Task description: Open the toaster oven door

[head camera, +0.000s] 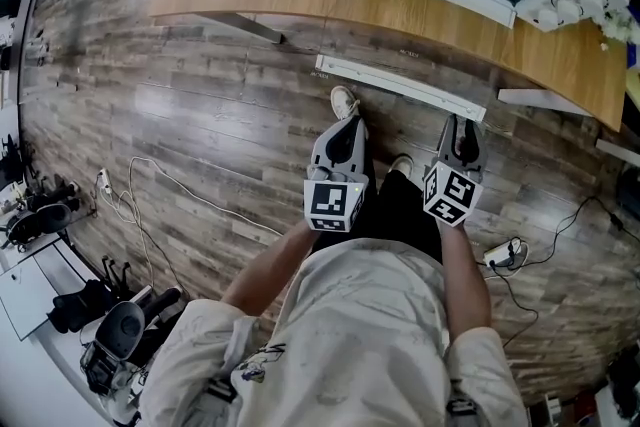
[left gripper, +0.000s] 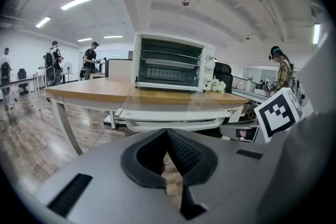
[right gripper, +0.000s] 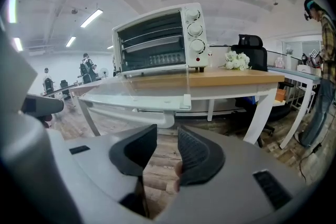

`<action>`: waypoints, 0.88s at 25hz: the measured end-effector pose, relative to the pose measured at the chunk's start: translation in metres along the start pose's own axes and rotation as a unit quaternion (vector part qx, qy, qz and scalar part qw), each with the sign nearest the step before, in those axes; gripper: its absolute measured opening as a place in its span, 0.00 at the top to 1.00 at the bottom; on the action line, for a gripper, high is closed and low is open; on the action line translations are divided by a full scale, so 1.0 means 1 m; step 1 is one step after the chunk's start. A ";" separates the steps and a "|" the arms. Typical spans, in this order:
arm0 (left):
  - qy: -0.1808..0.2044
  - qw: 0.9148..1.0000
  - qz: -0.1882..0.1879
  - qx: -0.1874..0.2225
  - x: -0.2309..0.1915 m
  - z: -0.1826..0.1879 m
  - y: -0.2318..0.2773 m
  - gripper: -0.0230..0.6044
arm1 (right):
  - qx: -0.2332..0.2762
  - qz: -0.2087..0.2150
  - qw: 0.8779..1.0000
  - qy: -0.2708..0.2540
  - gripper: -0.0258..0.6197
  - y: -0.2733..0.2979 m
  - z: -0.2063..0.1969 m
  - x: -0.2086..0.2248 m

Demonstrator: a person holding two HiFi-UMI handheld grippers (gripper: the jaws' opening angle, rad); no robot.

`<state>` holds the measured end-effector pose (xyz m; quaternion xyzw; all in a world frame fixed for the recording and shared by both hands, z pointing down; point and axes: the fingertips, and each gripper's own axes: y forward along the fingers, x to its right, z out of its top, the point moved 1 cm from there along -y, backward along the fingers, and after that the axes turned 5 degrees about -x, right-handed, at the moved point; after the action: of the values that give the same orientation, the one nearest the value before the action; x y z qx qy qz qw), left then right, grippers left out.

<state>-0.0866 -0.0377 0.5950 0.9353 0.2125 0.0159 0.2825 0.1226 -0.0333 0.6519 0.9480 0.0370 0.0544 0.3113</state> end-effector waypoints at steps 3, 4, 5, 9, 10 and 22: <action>0.000 1.000 0.002 0.001 0.001 0.000 -0.006 0.95 | -0.003 0.005 1.000 -0.002 0.74 -0.009 -0.006 -0.001; 0.000 1.000 0.003 0.002 0.001 0.000 -0.008 0.95 | -0.004 0.008 1.000 -0.003 0.74 -0.013 -0.007 -0.002; -0.001 1.000 0.004 0.002 0.001 0.000 -0.010 0.95 | -0.004 0.010 1.000 -0.005 0.74 -0.017 -0.008 -0.004; -0.002 1.000 0.006 0.005 0.003 0.001 -0.019 0.95 | 0.000 0.019 1.000 -0.011 0.74 -0.034 -0.008 -0.005; -0.002 1.000 0.005 0.007 0.005 0.002 -0.021 0.95 | 0.003 0.020 1.000 -0.013 0.74 -0.039 -0.006 -0.005; -0.027 1.000 0.002 0.003 0.010 0.011 -0.047 0.95 | 0.041 0.036 0.999 0.001 0.74 -0.083 0.029 0.006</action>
<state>-0.0946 -0.0040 0.5601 0.9367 0.2031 -0.0096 0.2850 0.1294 0.0171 0.5798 0.9606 0.0058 0.0653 0.2702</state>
